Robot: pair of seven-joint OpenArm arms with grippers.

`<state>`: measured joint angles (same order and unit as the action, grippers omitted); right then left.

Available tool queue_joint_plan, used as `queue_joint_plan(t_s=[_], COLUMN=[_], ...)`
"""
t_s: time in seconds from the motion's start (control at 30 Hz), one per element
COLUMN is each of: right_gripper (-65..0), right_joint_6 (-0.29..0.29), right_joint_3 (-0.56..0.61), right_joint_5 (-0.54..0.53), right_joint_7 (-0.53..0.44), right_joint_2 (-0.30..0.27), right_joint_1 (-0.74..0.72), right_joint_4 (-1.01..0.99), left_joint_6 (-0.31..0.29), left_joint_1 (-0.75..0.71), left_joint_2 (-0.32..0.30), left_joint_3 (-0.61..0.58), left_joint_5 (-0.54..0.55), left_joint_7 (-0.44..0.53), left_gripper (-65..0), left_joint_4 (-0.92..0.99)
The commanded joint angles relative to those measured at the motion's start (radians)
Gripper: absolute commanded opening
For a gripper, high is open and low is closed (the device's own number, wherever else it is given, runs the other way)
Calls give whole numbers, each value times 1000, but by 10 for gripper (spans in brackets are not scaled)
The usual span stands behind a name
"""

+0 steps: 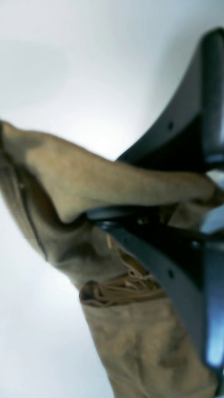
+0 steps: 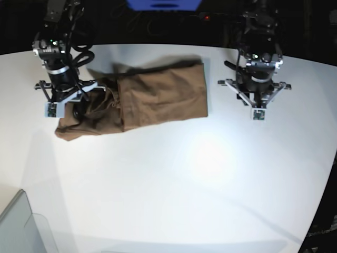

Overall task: Layout the t-shirt on the table in an organized manner, then fold the t-shirt properly
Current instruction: 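Grasp the strip end with the right gripper and fold it toward the left gripper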

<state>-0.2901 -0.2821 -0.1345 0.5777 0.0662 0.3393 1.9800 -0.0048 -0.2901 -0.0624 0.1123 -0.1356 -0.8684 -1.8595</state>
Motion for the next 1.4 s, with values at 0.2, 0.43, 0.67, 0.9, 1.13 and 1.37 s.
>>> queue_joint_plan(t_s=[0.2,0.43,0.67,0.9,1.13,1.37], right_gripper=[-650,-650,-650,-650,-650,-650], right_joint_6=[-2,-2,2,4,4,-1], right_joint_3=[76,266,493,640,743,826], right_joint_5=[-12,-12,-12,-11,-11,-11], right_joint_7=[-32,-34,-32,-23,-29,-28], right_joint_2=[-3,-1,-6,-4,-4,-7], right_joint_1=[4,39,31,-64,-142,-200], right_joint_4=[35,49,45,-17,-153,-245], left_joint_6=[-1,-1,-1,-1,-1,2], left_joint_1=[5,30,38,38,33,27], left_joint_2=[29,26,31,29,25,-14], left_joint_3=[-4,-81,-115,-113,-107,-104], left_joint_5=[61,155,155,156,156,156], left_joint_7=[27,27,27,28,27,27], left_gripper=[-509,-510,-510,-510,-510,-510], left_joint_4=[111,199,231,222,194,148])
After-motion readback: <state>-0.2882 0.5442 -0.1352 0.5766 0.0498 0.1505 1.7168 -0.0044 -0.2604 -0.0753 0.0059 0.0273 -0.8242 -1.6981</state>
